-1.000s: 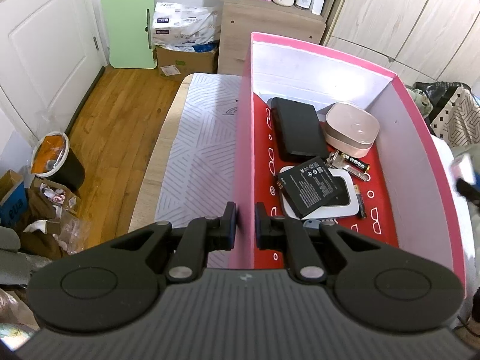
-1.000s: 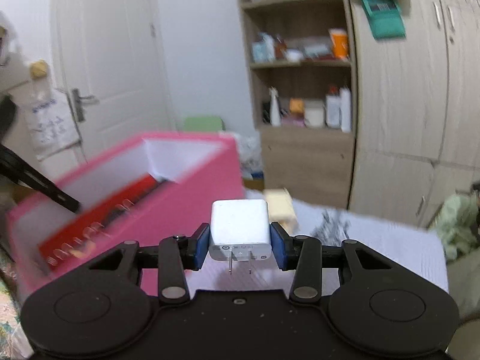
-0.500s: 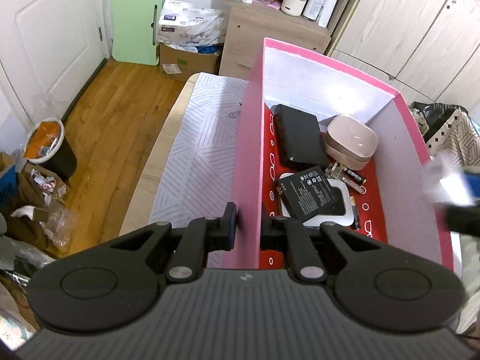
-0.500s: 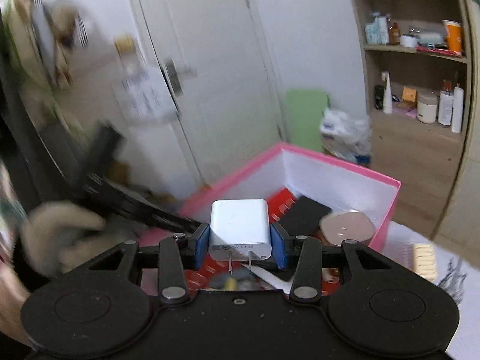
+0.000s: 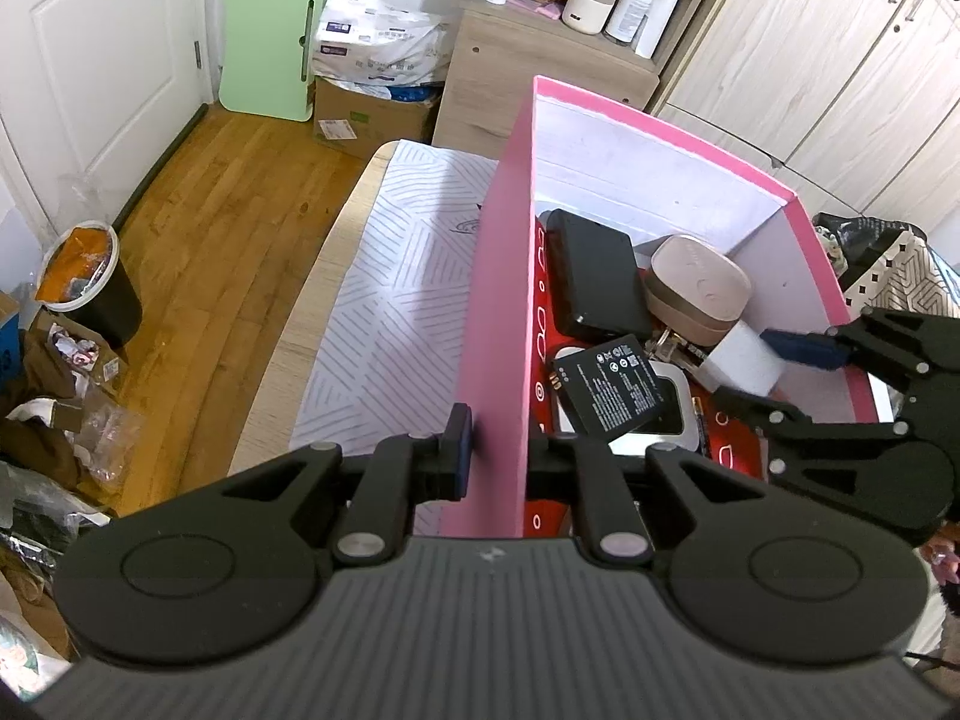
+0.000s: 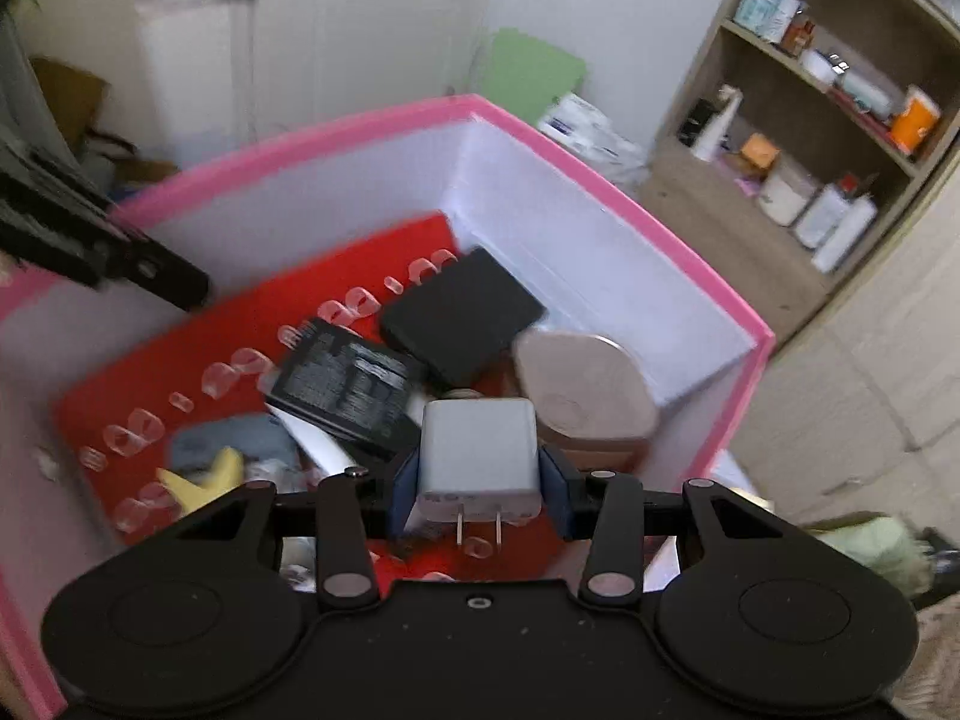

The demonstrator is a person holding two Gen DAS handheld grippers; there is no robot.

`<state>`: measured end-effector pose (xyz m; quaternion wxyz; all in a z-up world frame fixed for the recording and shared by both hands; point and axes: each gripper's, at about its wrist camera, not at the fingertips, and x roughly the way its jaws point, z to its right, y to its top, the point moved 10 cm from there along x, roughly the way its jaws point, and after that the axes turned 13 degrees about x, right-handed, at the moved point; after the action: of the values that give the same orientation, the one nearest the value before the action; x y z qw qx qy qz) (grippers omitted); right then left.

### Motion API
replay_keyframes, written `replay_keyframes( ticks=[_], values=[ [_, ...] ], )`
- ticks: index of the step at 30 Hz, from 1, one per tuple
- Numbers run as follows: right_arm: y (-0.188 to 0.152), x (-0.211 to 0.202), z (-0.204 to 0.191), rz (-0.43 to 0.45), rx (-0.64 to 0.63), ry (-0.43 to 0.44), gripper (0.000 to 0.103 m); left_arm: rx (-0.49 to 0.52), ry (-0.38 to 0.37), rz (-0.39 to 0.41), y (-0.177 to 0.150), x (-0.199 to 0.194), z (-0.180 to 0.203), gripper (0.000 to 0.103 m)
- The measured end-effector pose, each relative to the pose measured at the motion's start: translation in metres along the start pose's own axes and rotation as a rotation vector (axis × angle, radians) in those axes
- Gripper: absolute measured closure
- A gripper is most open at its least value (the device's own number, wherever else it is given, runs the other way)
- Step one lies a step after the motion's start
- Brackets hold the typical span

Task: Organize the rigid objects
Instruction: 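Carry the white charger into the box and release it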

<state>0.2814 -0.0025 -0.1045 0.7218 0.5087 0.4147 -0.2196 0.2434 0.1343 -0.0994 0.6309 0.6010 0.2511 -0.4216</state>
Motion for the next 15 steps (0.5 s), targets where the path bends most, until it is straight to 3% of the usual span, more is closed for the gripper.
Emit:
replay_keyframes(
  ticks=[2, 4, 9, 15],
  values=[
    [0.002, -0.005, 0.003, 0.023, -0.001, -0.021, 0.046, 0.005, 0.001, 0.001, 0.000, 0.000, 0.000, 0.089],
    [0.005, -0.018, 0.005, 0.059, 0.033, 0.016, 0.040, 0.010, 0.006, 0.003, 0.000, 0.000, 0.000, 0.090],
    [0.015, -0.069, 0.026, 0.246, 0.133, 0.099, 0.033, 0.012, 0.003, 0.008, -0.001, 0.000, 0.000, 0.090],
    [-0.003, -0.110, 0.071, 0.393, 0.255, 0.131, 0.032, 0.044, 0.032, 0.004, -0.002, 0.000, 0.005, 0.090]
  ],
)
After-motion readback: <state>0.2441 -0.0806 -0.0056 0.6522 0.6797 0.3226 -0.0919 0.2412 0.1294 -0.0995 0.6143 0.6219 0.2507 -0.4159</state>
